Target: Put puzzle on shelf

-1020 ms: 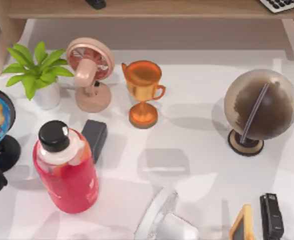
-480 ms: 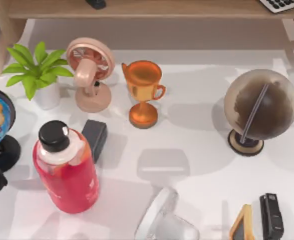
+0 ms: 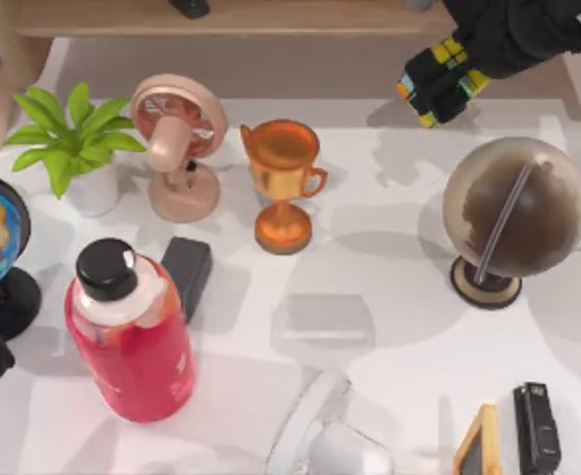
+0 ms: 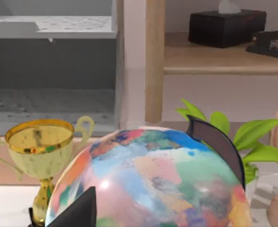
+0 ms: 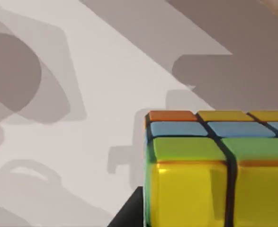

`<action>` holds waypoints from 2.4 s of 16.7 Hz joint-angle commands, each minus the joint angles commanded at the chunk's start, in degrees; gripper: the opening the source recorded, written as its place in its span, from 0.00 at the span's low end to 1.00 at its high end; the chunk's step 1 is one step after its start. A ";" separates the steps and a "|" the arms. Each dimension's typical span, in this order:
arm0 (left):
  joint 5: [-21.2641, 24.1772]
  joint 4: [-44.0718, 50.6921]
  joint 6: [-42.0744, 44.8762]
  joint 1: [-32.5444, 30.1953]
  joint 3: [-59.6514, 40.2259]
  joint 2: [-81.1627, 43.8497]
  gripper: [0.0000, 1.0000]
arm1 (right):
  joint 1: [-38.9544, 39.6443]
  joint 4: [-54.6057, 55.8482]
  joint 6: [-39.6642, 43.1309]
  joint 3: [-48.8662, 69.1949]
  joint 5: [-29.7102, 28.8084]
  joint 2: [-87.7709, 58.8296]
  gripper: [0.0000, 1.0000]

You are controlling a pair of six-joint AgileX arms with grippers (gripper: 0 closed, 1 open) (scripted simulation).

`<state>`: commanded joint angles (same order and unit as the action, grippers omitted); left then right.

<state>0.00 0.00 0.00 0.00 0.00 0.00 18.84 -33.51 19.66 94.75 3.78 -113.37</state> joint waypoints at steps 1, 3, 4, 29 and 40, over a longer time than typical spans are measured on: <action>0.00 0.00 0.00 0.00 0.00 0.00 1.00 | 3.49 6.22 -0.81 -2.14 -0.83 0.16 0.00; 0.00 0.00 0.00 0.00 0.00 0.00 1.00 | 9.27 19.20 -2.31 -5.43 -3.40 -0.29 0.00; 0.00 0.00 0.00 0.00 0.00 0.00 1.00 | 11.72 25.74 -3.00 -6.87 -4.96 -0.85 0.00; 0.00 0.00 0.00 0.00 0.00 0.00 1.00 | 20.09 107.39 -11.19 -26.06 -43.94 -15.38 0.00; 0.00 0.00 0.00 0.00 0.00 0.00 1.00 | 14.85 96.13 -12.46 -5.54 -39.07 -23.30 0.00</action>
<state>0.00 0.00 0.00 0.00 0.00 0.00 33.69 62.62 7.20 89.21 -35.29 -136.66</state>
